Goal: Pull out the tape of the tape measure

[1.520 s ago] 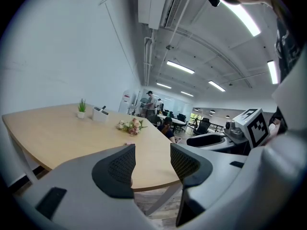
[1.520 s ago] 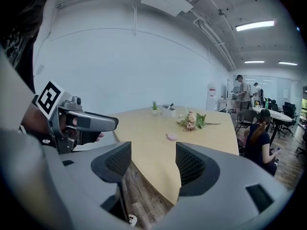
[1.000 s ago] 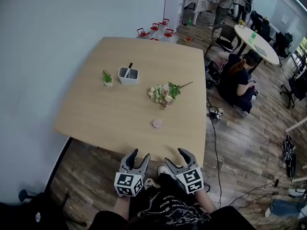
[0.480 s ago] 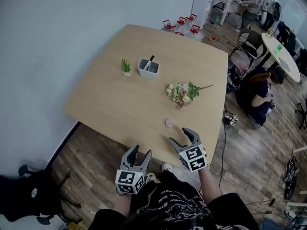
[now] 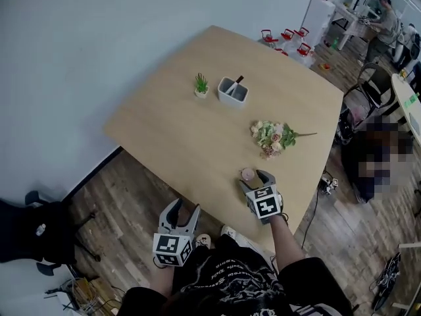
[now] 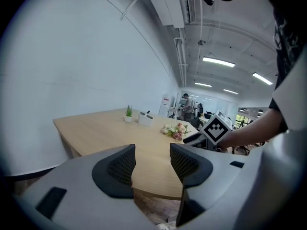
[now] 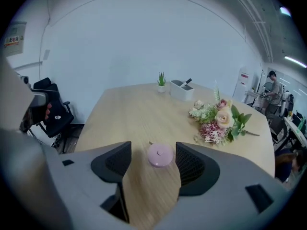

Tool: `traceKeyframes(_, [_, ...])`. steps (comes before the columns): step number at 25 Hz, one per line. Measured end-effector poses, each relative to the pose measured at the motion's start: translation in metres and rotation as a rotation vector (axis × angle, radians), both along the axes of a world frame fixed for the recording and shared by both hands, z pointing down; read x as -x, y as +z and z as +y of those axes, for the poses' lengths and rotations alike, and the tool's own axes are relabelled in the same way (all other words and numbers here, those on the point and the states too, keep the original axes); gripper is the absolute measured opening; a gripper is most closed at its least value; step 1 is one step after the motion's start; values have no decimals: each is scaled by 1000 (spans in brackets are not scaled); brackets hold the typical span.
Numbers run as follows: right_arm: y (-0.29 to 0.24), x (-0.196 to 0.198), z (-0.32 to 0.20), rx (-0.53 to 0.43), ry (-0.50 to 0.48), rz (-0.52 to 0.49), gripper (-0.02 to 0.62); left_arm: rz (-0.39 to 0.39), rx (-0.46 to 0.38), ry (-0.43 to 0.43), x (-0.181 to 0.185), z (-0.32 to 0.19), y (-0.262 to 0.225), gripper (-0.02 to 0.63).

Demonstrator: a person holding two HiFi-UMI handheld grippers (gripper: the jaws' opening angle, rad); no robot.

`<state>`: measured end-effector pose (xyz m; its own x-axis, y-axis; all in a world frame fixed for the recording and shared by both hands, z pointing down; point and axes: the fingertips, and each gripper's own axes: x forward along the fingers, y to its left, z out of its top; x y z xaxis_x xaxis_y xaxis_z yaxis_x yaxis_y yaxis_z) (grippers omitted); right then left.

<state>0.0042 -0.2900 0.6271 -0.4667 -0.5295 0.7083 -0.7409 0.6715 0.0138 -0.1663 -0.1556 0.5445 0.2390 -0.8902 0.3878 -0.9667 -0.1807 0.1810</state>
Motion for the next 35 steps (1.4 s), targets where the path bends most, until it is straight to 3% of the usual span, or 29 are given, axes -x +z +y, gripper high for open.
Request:
traceKeyframes(11, [47,7,-17,116,18,47,284,-10,26,-155,33,9,8,233])
traceKeyframes(14, [49,6,-18,121,30,35,271,-9,27,-163,33,9,9,233])
traceKeyframes(16, [51,5,-20,123,42,24,229,-9,28,-159,29,9,10,233])
traceKeyframes(25, [35,6,-17,171,41,-34,225,-15,16,-152,30,11,5,233])
traceKeyframes(31, [-15,11,-7,70,-3,-67,225,-17,-6,-125,29,6,1,233])
traceKeyframes(35, [-47,13,9,10,-36,-78,225,-5,-29,-54,14,1,-6,233])
